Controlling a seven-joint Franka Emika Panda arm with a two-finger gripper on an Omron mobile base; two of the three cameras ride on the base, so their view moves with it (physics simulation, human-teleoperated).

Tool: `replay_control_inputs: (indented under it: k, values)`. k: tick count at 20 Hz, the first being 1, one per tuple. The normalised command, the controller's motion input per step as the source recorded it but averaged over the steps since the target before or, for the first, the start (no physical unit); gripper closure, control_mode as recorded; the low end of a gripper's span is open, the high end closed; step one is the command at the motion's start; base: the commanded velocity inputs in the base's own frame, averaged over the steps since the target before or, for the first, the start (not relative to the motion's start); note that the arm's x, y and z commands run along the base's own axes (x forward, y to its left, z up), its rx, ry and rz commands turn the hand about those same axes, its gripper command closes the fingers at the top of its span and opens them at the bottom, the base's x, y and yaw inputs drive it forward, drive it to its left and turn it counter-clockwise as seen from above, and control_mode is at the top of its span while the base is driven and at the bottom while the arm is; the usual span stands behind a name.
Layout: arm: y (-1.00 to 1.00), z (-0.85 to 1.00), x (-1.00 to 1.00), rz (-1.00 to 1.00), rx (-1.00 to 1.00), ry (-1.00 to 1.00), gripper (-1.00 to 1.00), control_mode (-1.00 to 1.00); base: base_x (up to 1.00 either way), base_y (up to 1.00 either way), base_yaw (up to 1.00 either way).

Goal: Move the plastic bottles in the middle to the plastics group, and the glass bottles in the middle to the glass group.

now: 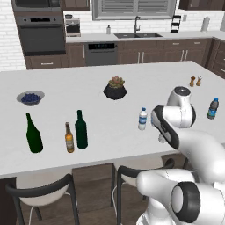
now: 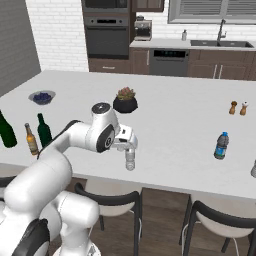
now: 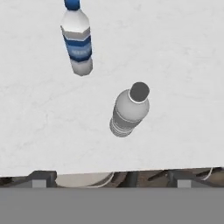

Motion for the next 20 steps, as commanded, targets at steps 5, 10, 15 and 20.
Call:
replay_control_inputs:
  k: [5,10,15,20]
  values:
    - [-0.76,-0.01,-0.11,-0.14,0.07,0.00,-1.00,-1.00,0.00,0.00,0.00]
    - [0.02,-0.08,0.02,0.02,0.03,0.01,-1.00,-1.00,0.00,0.00,0.00]
    - [0.33,-0.01,0.30,0.03,0.00,0.03,-1.00,-1.00,0.00,0.00,0.00]
    - [0.19,-0.05,0.25,0.01,0.00,0.00,-1.00,-1.00,0.00,0.00,0.00]
